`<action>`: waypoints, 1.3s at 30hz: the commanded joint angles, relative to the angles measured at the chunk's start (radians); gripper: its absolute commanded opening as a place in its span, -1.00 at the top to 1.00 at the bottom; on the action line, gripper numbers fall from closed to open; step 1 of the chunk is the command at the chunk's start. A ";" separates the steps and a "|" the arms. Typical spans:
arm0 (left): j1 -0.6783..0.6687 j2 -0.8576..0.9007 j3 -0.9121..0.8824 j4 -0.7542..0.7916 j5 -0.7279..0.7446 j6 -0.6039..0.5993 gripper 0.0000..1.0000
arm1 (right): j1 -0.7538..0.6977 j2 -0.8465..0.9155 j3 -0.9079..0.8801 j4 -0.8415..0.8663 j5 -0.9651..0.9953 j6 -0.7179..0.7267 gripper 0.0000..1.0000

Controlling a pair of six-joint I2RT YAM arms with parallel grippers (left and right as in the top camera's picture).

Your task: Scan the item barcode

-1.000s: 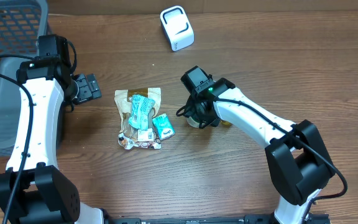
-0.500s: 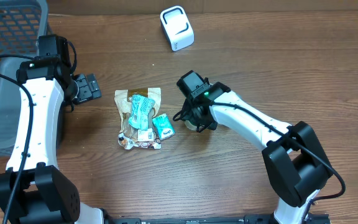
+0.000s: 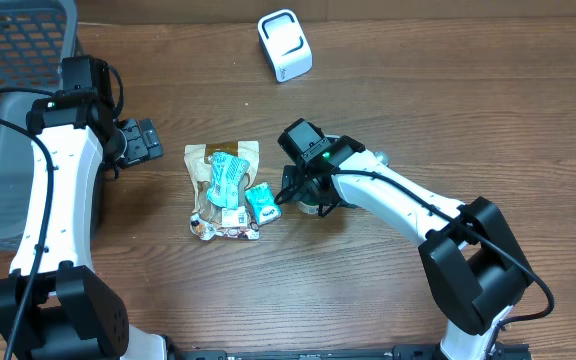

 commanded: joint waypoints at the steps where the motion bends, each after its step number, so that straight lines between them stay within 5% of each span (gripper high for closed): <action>1: 0.002 -0.016 0.021 0.000 -0.012 0.014 -0.99 | -0.003 0.002 0.027 0.003 0.015 -0.048 -1.00; 17: 0.002 -0.016 0.021 0.000 -0.012 0.014 -0.99 | -0.002 0.003 0.026 0.047 0.015 -0.224 -1.00; 24: 0.002 -0.016 0.021 0.000 -0.012 0.014 -0.99 | -0.002 0.009 0.026 0.047 0.015 -0.278 -0.79; 39: 0.002 -0.016 0.021 0.000 -0.012 0.014 -0.99 | -0.002 0.019 0.025 0.007 0.014 -0.302 -0.68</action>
